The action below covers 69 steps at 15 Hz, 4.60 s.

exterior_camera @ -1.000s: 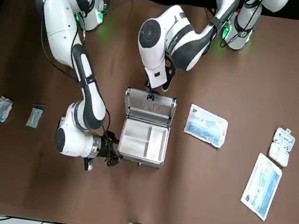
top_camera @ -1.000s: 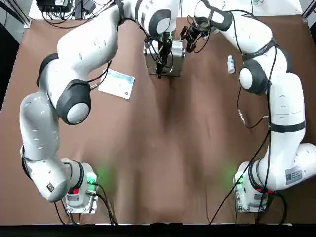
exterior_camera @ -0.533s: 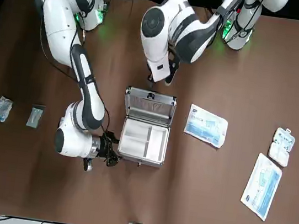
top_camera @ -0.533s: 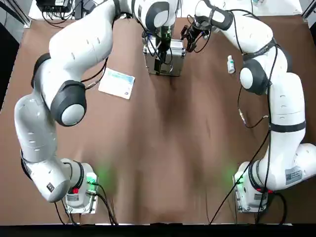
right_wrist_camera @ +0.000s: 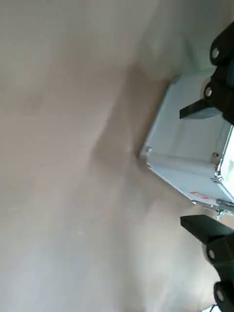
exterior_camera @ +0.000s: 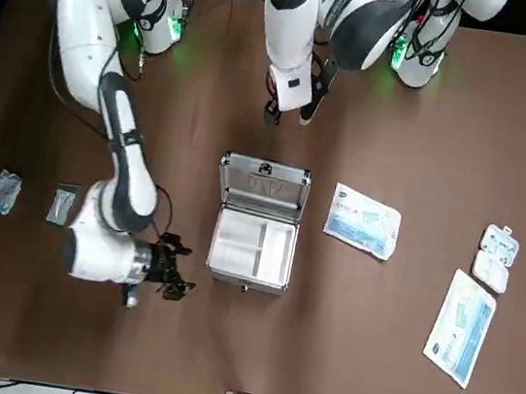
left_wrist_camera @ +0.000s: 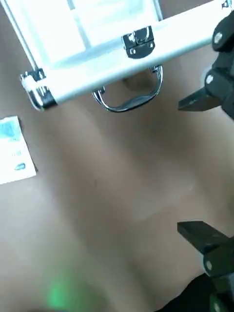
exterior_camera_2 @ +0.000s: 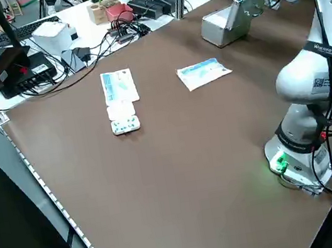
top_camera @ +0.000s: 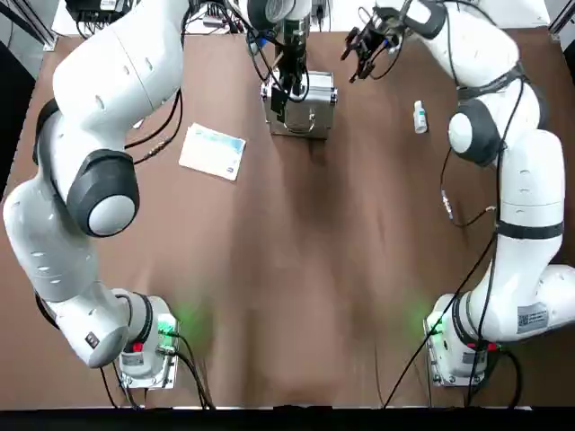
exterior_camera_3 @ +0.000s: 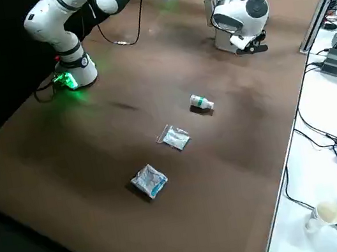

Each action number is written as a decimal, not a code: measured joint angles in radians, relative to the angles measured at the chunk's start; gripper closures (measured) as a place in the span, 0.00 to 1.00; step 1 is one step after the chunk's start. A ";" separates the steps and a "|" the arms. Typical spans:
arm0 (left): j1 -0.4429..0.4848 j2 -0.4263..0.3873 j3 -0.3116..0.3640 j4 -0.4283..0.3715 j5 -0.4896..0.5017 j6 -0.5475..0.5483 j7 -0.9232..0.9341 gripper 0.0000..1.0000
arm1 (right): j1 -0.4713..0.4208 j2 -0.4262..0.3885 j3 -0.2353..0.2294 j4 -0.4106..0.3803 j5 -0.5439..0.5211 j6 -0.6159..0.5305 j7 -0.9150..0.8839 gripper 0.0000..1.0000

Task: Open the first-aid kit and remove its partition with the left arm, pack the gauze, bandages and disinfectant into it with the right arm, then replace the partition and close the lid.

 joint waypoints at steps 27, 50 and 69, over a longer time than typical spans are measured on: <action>0.060 0.081 0.096 0.035 0.027 0.393 1.273 0.00 | -0.264 -0.449 0.013 -0.294 -0.471 -0.257 -1.036 0.02; 0.151 0.232 0.097 0.036 0.027 0.676 1.354 0.00 | -0.279 -0.298 0.009 -0.724 -0.477 0.355 -1.109 0.09; 0.123 0.366 0.092 0.035 0.028 0.732 1.407 0.00 | -0.276 -0.287 0.011 -0.723 -0.503 0.283 -1.113 0.34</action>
